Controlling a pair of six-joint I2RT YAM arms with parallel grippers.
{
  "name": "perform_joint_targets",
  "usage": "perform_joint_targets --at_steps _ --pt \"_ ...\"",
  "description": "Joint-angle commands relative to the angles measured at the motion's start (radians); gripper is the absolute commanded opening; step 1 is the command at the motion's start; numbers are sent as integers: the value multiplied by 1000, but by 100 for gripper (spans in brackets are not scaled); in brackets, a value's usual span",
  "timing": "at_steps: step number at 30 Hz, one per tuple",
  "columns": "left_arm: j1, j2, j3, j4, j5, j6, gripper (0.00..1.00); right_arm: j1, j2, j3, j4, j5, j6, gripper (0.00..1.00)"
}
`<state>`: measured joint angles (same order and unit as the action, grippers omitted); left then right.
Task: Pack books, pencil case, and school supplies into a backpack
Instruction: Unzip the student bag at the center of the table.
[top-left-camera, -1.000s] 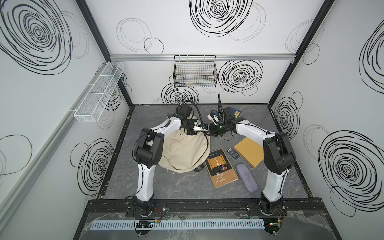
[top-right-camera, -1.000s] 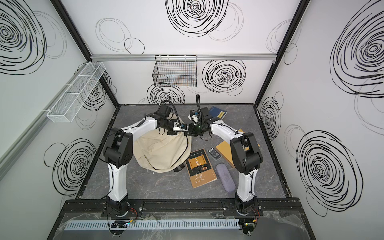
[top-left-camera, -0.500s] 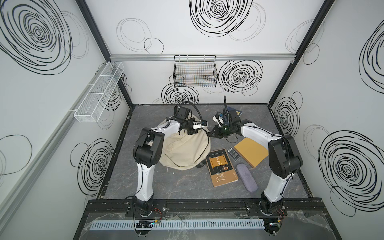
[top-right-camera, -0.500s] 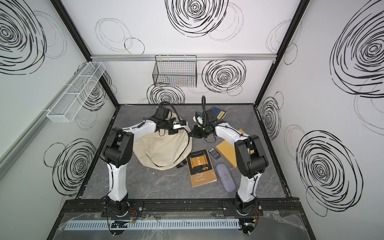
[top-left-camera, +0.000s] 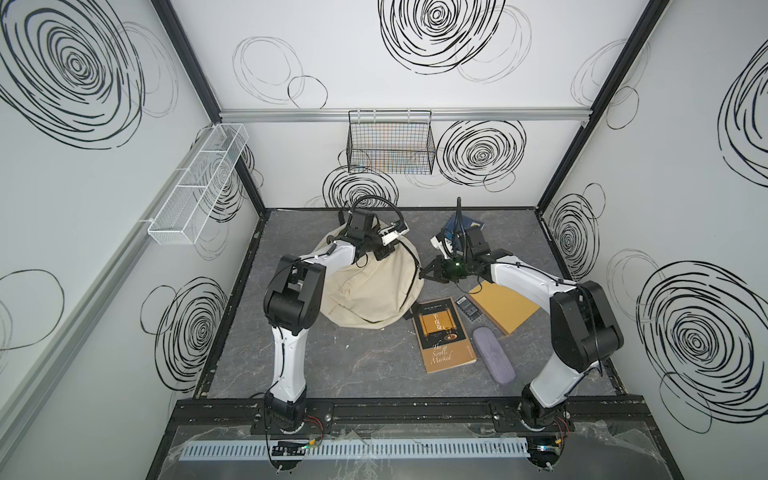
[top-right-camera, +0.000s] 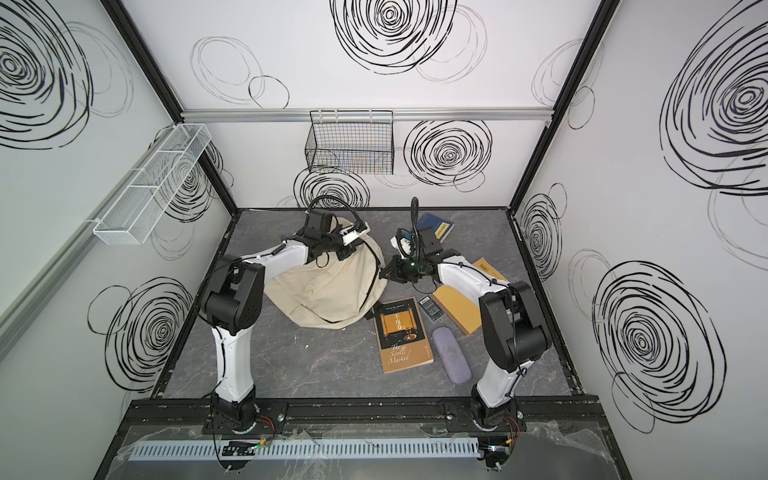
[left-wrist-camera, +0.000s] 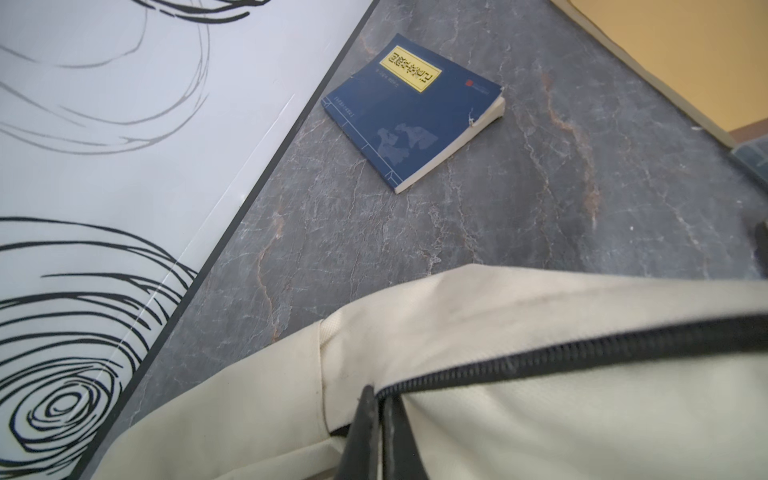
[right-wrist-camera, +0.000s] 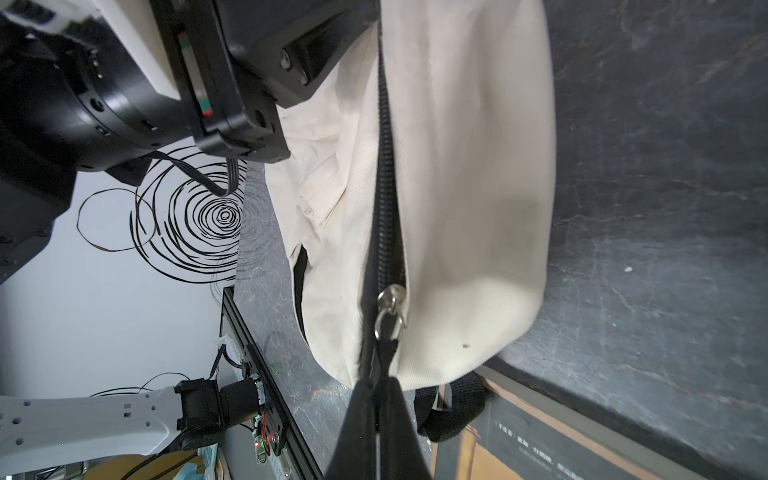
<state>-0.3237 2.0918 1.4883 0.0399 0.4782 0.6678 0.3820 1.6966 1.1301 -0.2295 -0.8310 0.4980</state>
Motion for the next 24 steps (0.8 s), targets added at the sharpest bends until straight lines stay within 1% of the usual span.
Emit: perform_joint_targets --at_steps 1,4,9,14,17,19,22,23,24 --pt "25 -15 27 94 -57 -121 0 18 -30 -43 26 -24 26 0" --pt "28 -2 46 88 -72 -172 0 56 -29 -61 46 -23 41 0" --pt "19 23 91 52 -134 -211 0 119 -39 -83 104 -19 95 0" --pt "18 41 126 33 -159 -257 0 166 -49 -102 129 -9 126 0" --pt "17 53 150 11 -181 -280 0 188 -56 -140 174 -4 155 0" --pt "16 56 162 -6 -172 -286 0 192 -61 -166 196 3 171 0" --pt "17 30 144 -16 -136 -288 0 179 -69 -178 204 28 173 0" --pt "18 14 135 -18 -124 -304 4 168 -69 -173 203 33 170 0" --pt "21 -6 125 -21 -109 -325 21 158 -68 -167 203 33 168 0"
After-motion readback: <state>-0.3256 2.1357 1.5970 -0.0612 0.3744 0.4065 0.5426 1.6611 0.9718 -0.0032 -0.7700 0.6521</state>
